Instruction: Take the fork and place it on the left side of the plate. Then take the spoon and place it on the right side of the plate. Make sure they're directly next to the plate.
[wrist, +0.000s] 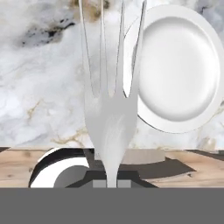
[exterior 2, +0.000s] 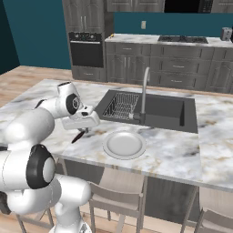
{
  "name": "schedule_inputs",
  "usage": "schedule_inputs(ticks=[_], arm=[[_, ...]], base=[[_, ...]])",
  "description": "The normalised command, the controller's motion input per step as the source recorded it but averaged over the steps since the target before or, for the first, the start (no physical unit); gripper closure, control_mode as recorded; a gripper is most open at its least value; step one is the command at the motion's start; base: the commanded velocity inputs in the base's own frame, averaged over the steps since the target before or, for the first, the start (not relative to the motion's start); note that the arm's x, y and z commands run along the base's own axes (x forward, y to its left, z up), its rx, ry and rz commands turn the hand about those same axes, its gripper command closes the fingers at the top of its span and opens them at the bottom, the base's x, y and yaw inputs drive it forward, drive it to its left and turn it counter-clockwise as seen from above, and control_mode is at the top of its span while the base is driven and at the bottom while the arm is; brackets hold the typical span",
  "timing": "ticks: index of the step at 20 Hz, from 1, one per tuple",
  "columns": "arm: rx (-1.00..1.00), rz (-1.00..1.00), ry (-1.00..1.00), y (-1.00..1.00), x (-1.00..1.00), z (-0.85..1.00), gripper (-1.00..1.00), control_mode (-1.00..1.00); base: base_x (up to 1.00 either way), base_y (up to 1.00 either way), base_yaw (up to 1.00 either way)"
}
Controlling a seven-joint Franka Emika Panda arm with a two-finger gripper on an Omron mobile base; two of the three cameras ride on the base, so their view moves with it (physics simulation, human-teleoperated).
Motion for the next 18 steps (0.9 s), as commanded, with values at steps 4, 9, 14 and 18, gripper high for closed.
schedule_inputs(ticks=[4,9,14,18], arm=[[-0.04,0.15,0.0,-0.01,0.39,-0.16,1.0,-1.0],[-0.05,0.1,0.0,0.0,0.3,-0.2,1.0,-1.0],[-0.07,0.06,0.0,0.0,0.14,-0.33,1.0,-1.0],[-0.07,0.04,0.0,0.0,0.09,-0.34,1.0,-1.0]], base=[[0.0,0.0,0.0],[0.0,0.0,0.0],[0.0,0.0,0.0],[0.0,0.0,0.0]])
